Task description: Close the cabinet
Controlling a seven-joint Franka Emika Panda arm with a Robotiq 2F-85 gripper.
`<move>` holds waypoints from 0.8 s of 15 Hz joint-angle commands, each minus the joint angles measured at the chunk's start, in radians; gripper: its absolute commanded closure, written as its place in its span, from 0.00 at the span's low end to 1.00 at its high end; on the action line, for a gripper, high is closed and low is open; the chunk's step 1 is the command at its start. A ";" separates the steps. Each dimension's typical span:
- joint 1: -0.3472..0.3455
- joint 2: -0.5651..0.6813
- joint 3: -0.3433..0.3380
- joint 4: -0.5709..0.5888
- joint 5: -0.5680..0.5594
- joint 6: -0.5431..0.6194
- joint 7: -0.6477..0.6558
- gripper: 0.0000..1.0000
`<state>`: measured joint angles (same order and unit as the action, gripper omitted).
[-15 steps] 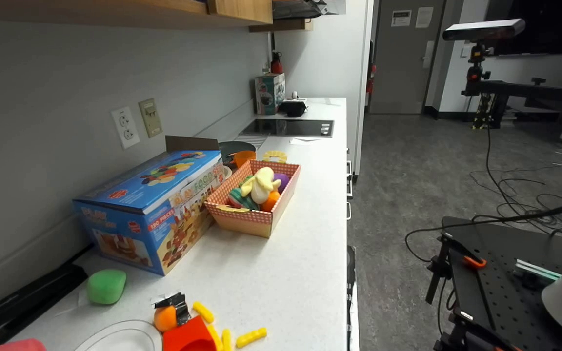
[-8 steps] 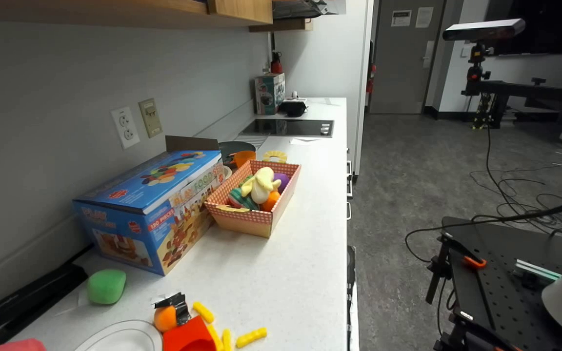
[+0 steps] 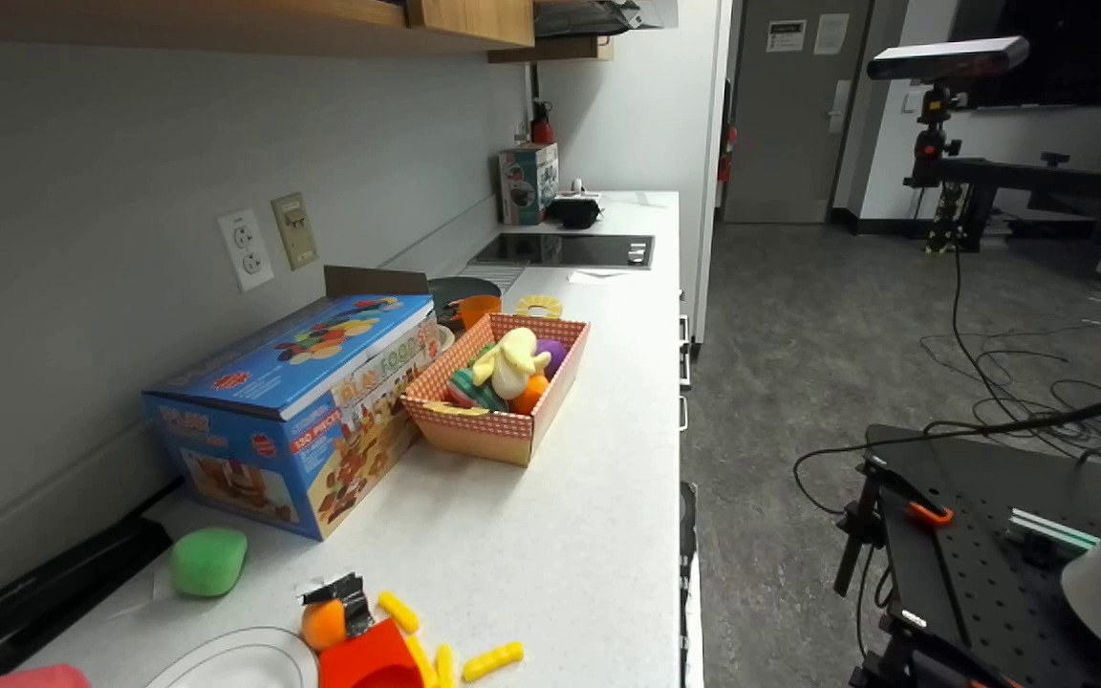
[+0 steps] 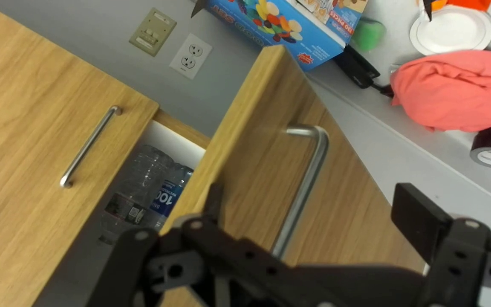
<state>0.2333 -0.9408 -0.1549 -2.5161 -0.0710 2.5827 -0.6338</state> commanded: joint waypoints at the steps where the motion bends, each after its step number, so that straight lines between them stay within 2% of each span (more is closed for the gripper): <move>1: 0.008 0.000 -0.005 0.002 -0.012 -0.003 0.009 0.00; 12: 0.024 0.002 -0.014 -0.011 -0.008 0.066 0.018 0.00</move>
<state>0.2395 -0.9399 -0.1558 -2.5227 -0.0699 2.6230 -0.6193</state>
